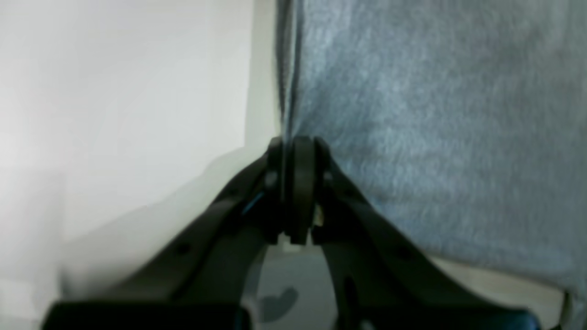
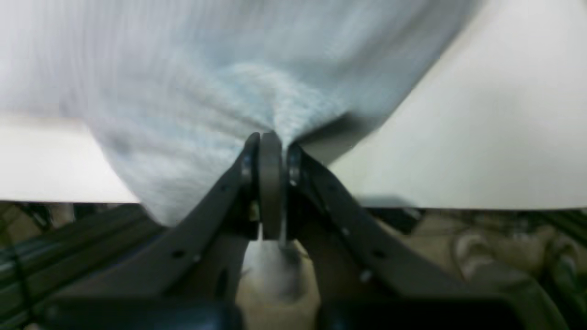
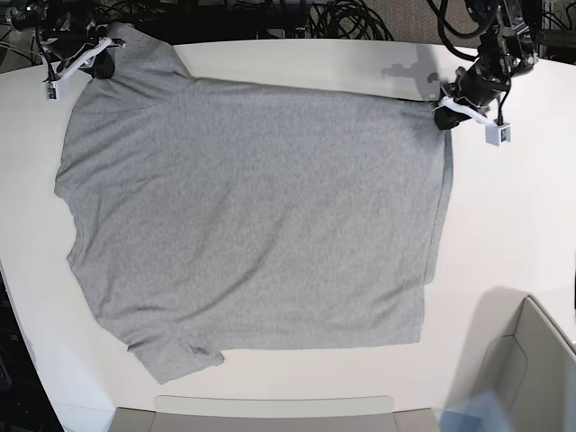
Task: Fold the T-shirt properly
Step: 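Grasp the shirt's shoulder corners with both grippers, then lift the shoulder edge and fold it over the shirt body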
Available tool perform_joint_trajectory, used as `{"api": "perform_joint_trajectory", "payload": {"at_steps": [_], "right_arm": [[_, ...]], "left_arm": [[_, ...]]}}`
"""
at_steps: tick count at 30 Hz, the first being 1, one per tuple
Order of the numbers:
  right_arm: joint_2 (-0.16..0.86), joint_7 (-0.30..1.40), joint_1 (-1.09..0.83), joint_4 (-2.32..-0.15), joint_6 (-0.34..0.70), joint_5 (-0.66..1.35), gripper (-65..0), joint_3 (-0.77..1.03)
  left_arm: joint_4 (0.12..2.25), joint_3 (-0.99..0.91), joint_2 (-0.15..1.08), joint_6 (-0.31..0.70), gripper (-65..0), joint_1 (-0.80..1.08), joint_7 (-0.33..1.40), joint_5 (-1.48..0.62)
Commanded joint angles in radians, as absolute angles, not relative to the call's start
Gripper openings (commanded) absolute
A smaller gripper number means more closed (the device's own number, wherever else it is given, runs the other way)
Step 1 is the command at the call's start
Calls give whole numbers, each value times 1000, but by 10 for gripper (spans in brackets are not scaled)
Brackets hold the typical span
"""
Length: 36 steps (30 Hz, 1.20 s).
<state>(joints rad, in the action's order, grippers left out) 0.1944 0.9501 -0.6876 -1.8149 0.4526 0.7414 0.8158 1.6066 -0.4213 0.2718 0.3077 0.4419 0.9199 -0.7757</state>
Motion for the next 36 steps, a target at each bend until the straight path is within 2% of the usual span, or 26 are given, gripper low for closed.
{"api": "perform_joint_trajectory", "payload": {"at_steps": [1, 7, 14, 25, 32, 36], "right_arm": [[206, 947, -716, -1830, 455, 762, -650, 840], [228, 947, -762, -1850, 455, 852, -650, 911], [226, 947, -722, -1940, 453, 799, -650, 918], [234, 947, -578, -1951, 452, 624, -650, 900], [257, 947, -475, -1948, 450, 483, -650, 757], [254, 947, -406, -1945, 449, 392, -650, 668]], "left_arm": [[1626, -440, 280, 282, -650, 476, 957, -727], [1819, -461, 277, 282, -650, 584, 957, -727], [1922, -458, 277, 277, -650, 590, 957, -725], [1933, -452, 277, 274, -650, 440, 987, -717], [1917, -450, 277, 274, -650, 283, 1107, -716], [1834, -450, 277, 272, -650, 205, 1121, -716]]}}
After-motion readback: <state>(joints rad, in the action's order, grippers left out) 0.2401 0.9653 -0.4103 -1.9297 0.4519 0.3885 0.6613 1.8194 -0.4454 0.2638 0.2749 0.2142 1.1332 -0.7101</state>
